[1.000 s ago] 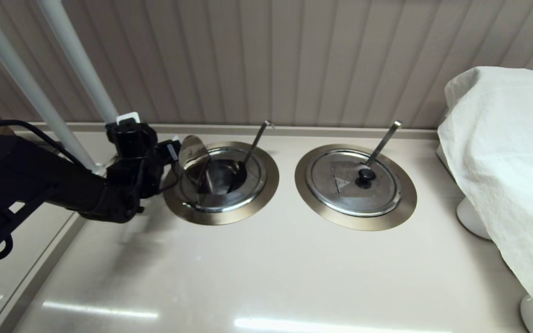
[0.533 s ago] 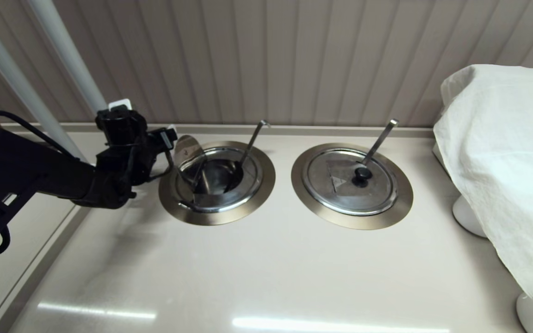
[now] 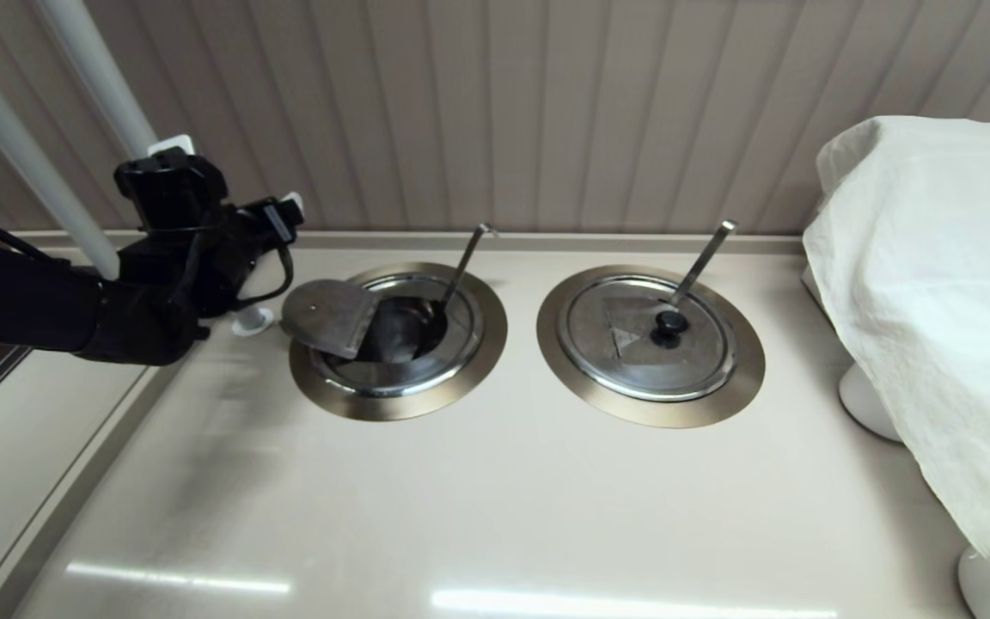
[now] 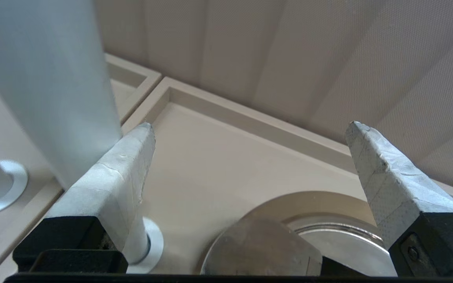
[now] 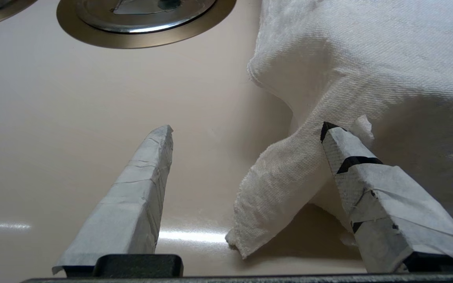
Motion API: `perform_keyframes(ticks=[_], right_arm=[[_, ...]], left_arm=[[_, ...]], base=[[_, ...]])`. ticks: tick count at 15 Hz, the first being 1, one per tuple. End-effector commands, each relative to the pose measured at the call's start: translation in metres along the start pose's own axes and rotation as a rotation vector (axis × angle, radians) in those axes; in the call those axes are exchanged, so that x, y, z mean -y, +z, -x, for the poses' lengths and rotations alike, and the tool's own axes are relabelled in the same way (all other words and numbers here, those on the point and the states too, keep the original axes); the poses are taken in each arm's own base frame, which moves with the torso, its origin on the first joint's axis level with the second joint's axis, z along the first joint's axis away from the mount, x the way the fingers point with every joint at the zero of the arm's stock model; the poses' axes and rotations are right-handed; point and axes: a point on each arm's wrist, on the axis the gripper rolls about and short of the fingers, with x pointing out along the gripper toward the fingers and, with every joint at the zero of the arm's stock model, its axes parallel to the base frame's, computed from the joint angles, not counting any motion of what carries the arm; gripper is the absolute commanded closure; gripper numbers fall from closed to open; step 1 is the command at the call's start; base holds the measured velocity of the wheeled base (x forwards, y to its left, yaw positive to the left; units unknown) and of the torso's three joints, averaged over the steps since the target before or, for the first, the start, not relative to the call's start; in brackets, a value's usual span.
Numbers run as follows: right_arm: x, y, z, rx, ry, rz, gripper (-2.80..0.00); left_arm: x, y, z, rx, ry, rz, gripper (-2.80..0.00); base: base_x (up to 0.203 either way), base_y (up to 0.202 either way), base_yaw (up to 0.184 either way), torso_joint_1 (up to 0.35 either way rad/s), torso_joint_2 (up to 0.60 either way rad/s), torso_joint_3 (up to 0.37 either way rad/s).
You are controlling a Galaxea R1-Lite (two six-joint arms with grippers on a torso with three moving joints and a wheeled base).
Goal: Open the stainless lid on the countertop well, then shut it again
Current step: Stir with a spoon
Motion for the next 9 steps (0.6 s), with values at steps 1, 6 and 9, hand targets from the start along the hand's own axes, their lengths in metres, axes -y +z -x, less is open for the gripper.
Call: perform_keyframes(ticks=[1,6,9], right_arm=[[0.0,0.0,0.0,-0.002,0.0,0.001,-2.8],[0.0,0.0,0.0,-0.001,0.001,0.001,-2.8],[0.0,0.0,0.0,0.0,0.001,0.001,-2.8]], left_arm=[[0.024,0.004,0.021,-0.054,-0.098,0.014,-2.8],[0.061,-0.049,0.041,-0.32,-0.497,-0.063,-2.8],[0.079,-0.065,0.042,-0.328,-0.604,-0.18,-2.8]], base=[[0.0,0.0,0.0,0.0,0.0,0.0],[0.0,0.0,0.0,0.0,0.0,0.0],[0.0,0.0,0.0,0.0,0.0,0.0]])
